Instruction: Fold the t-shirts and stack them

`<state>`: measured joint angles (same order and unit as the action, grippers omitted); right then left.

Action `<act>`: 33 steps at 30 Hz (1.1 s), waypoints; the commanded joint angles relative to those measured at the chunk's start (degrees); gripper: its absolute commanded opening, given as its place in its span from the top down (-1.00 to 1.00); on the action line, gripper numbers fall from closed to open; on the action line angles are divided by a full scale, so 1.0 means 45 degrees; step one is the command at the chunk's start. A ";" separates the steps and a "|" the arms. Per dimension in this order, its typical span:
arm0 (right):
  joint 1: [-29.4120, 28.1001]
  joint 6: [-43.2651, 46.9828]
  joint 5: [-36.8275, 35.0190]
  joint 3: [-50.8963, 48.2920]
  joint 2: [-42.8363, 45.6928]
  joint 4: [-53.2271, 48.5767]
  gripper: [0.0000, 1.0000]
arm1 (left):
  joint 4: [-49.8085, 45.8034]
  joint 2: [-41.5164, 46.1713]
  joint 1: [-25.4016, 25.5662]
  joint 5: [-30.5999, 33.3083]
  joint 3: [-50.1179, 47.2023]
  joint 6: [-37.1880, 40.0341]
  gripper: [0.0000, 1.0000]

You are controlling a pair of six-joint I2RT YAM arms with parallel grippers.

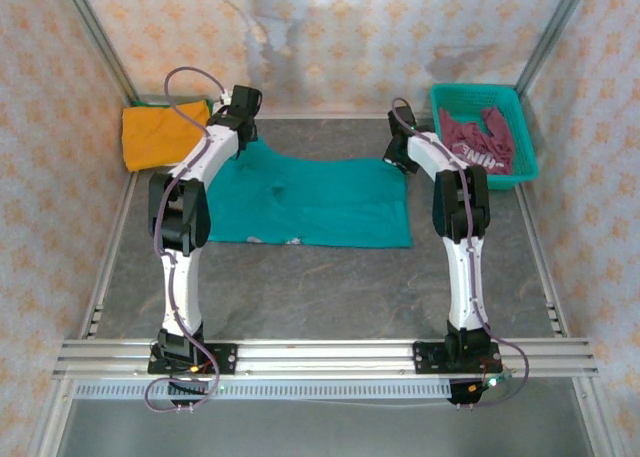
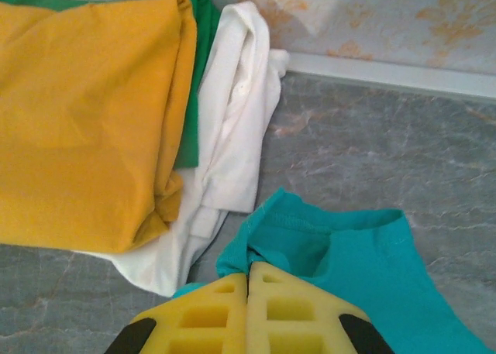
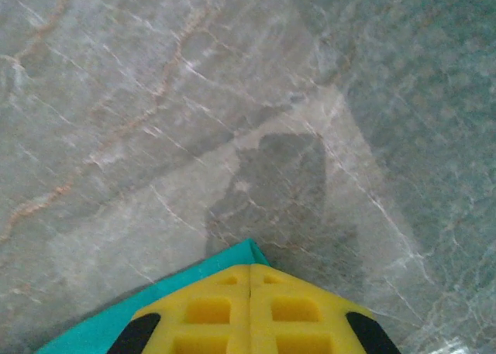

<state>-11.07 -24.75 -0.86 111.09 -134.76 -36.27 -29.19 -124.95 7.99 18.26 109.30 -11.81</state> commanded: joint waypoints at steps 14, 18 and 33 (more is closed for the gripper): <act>0.0143 0.0250 -0.0364 -0.5324 0.4970 0.4586 1.00 | 0.2171 0.3869 -0.0330 0.0271 -0.4327 0.0516 1.00; 0.0141 0.0100 -0.0414 -0.6315 0.5521 0.4817 1.00 | 0.2506 0.4618 -0.0339 0.0462 -0.5771 0.0138 1.00; 0.0152 -0.0005 -0.0242 -0.8563 0.7011 0.4945 1.00 | 0.2156 0.5596 -0.0320 0.1583 -0.7815 -0.0911 1.00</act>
<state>-11.03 -24.23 -1.04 74.04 -104.66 -14.66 -18.96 -101.67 6.74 21.63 75.31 -13.06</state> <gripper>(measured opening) 0.045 0.045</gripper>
